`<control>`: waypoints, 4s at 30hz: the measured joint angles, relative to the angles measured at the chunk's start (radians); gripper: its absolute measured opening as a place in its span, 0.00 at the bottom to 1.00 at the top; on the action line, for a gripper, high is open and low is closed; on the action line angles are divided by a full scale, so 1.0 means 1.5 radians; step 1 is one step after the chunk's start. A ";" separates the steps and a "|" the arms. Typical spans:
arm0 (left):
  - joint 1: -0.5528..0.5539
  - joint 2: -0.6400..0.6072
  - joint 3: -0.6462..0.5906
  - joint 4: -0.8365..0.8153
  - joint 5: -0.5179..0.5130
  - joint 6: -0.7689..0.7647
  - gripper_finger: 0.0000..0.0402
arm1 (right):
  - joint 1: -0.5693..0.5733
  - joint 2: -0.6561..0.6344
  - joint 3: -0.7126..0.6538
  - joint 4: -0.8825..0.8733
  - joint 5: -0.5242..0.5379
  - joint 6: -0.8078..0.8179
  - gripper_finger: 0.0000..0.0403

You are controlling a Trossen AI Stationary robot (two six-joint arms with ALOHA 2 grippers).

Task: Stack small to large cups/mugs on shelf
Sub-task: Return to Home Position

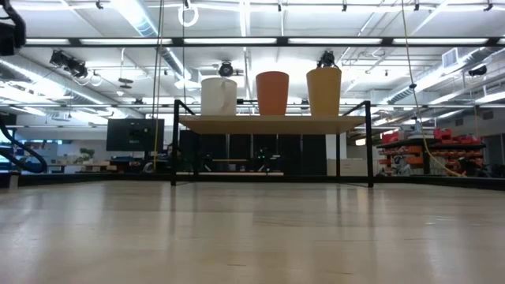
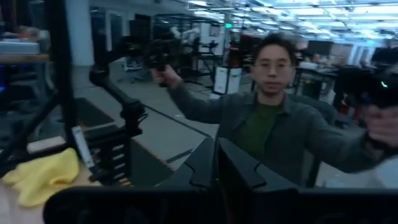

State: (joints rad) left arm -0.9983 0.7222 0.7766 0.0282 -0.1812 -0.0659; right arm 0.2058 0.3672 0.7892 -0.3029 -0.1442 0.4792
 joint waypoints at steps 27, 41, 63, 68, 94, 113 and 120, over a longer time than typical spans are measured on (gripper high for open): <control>0.263 -0.317 -0.095 -0.153 0.193 0.017 0.07 | 0.000 -0.169 -0.075 0.127 -0.118 -0.044 0.18; 0.264 -0.477 -0.167 -0.196 0.181 0.000 0.08 | 0.000 -0.244 -0.074 0.099 -0.109 -0.058 0.18; 0.264 -0.478 -0.342 0.013 0.195 0.038 0.06 | 0.000 -0.244 -0.279 0.339 -0.132 -0.017 0.18; 0.264 -0.479 -0.392 0.064 0.195 0.035 0.07 | 0.000 -0.244 -0.340 0.440 -0.133 -0.008 0.18; 0.264 -0.477 -0.512 0.171 0.194 0.031 0.09 | 0.000 -0.244 -0.510 0.581 -0.139 -0.001 0.18; 0.264 -0.463 -0.511 -0.003 0.146 0.000 0.09 | 0.000 -0.244 -0.510 0.273 -0.133 -0.069 0.18; 0.263 -0.437 -0.511 -0.008 0.143 0.004 0.07 | 0.000 -0.244 -0.510 0.223 -0.103 -0.090 0.18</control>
State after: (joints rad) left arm -0.6033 0.0668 0.0093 0.0165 0.0334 -0.0605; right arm 0.2055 0.0006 0.0242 0.0314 -0.2985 0.3447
